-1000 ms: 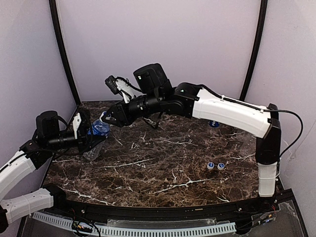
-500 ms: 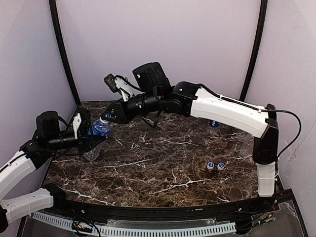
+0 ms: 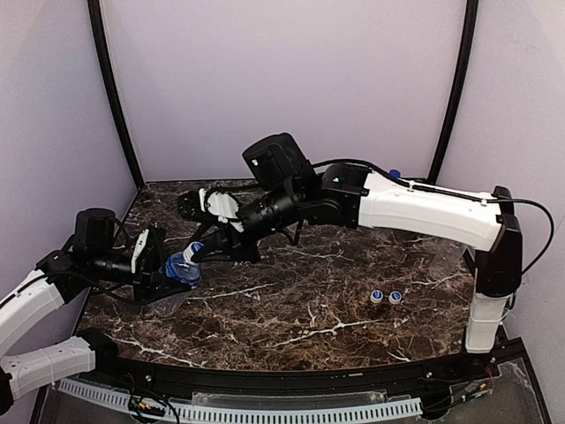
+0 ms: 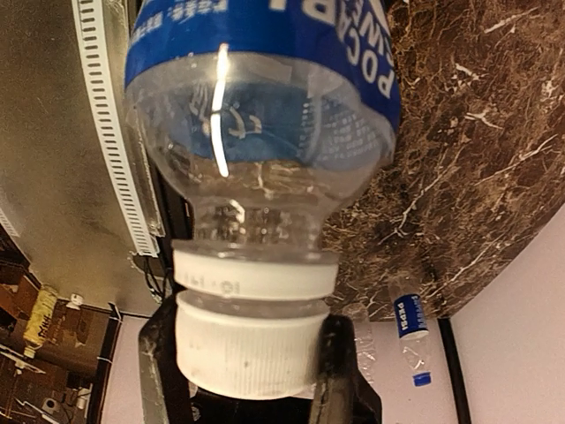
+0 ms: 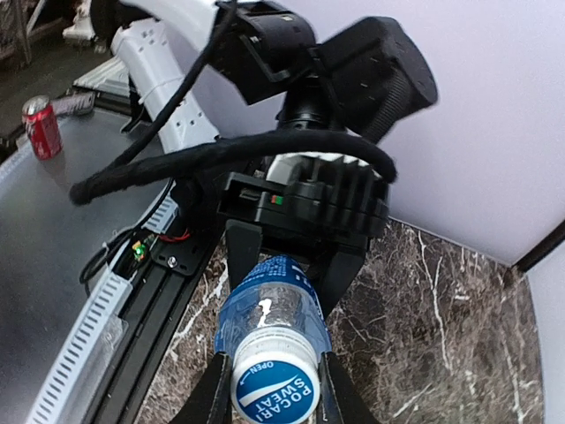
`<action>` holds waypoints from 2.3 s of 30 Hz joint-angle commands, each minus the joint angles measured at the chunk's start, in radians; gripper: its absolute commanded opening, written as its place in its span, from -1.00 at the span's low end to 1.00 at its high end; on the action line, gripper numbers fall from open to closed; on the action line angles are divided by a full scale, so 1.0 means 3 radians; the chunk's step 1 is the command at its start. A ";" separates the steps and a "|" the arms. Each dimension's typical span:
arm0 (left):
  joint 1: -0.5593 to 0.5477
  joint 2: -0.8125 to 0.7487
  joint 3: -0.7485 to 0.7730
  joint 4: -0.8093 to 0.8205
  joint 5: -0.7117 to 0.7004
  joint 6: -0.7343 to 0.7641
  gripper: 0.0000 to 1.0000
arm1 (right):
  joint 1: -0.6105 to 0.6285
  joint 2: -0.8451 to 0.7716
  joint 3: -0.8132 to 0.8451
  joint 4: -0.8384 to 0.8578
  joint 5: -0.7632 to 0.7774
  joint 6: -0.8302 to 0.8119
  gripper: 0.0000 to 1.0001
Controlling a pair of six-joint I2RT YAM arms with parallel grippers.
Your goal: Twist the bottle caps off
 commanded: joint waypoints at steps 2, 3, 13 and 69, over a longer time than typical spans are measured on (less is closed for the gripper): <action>0.0067 -0.0046 0.0112 -0.0456 0.0292 0.0223 -0.27 | 0.0256 0.0110 0.0298 -0.0907 0.0130 -0.1373 -1.00; 0.0064 -0.0049 0.0113 -0.0459 0.0292 0.0233 -0.27 | 0.0258 0.0160 0.0383 -0.0961 0.0188 -0.1388 -1.00; 0.0066 -0.0089 0.0070 -0.0163 -0.0052 0.0193 -0.28 | 0.0262 0.0072 0.0415 -0.0541 0.0661 -0.0467 0.97; 0.0064 -0.0046 0.0180 -0.1555 0.0048 0.1572 -0.28 | 0.0404 -0.0291 -0.0102 -0.1097 0.0652 -0.2479 -1.00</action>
